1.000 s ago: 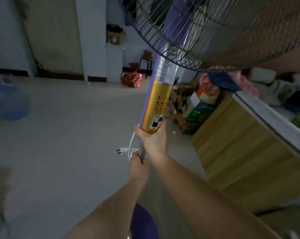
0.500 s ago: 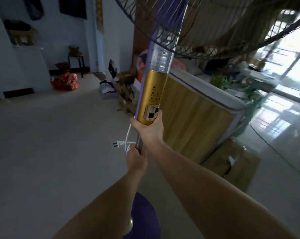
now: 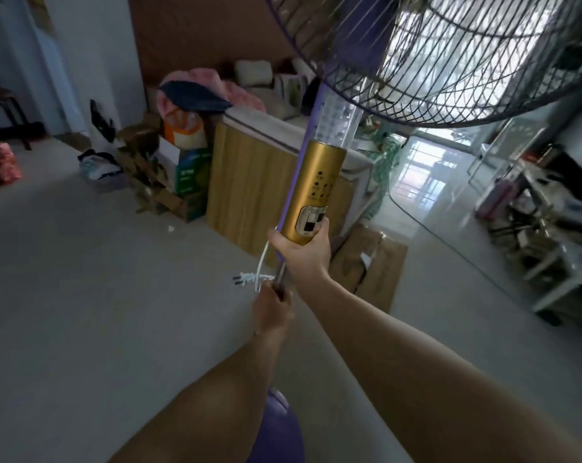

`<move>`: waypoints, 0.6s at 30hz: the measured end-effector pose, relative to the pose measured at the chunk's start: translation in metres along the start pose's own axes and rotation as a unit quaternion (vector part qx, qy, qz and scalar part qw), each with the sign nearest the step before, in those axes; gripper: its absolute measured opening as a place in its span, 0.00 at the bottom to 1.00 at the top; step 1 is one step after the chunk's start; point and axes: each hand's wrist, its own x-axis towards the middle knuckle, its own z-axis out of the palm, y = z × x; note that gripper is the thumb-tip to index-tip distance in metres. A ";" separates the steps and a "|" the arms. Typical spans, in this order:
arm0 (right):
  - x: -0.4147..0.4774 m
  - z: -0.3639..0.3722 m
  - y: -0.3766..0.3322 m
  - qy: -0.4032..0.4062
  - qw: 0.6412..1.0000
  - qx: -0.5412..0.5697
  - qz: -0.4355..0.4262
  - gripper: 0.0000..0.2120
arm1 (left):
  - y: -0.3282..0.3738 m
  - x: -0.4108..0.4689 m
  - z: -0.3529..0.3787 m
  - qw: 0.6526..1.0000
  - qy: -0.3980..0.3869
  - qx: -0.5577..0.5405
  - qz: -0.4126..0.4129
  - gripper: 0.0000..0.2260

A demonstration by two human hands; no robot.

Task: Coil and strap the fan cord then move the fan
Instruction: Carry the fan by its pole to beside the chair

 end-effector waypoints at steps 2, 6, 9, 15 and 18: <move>0.004 -0.026 0.003 0.010 1.000 -0.002 0.000 0.29 | 0.008 -0.013 0.022 1.000 -0.010 0.002 0.004 0.07; 0.012 -0.090 0.014 0.035 0.999 -0.006 -0.004 0.27 | 0.031 -0.044 0.075 0.999 -0.030 0.002 0.011 0.08; 0.017 -0.139 0.021 0.045 0.999 -0.006 -0.008 0.28 | 0.048 -0.070 0.114 0.999 -0.045 -0.001 0.013 0.06; 0.032 -0.246 0.036 0.098 0.995 -0.020 -0.016 0.27 | 0.085 -0.127 0.203 0.995 -0.094 0.008 0.011 0.05; 0.038 -0.312 0.042 0.127 0.991 -0.036 -0.025 0.25 | 0.107 -0.163 0.256 0.992 -0.120 0.019 0.028 0.03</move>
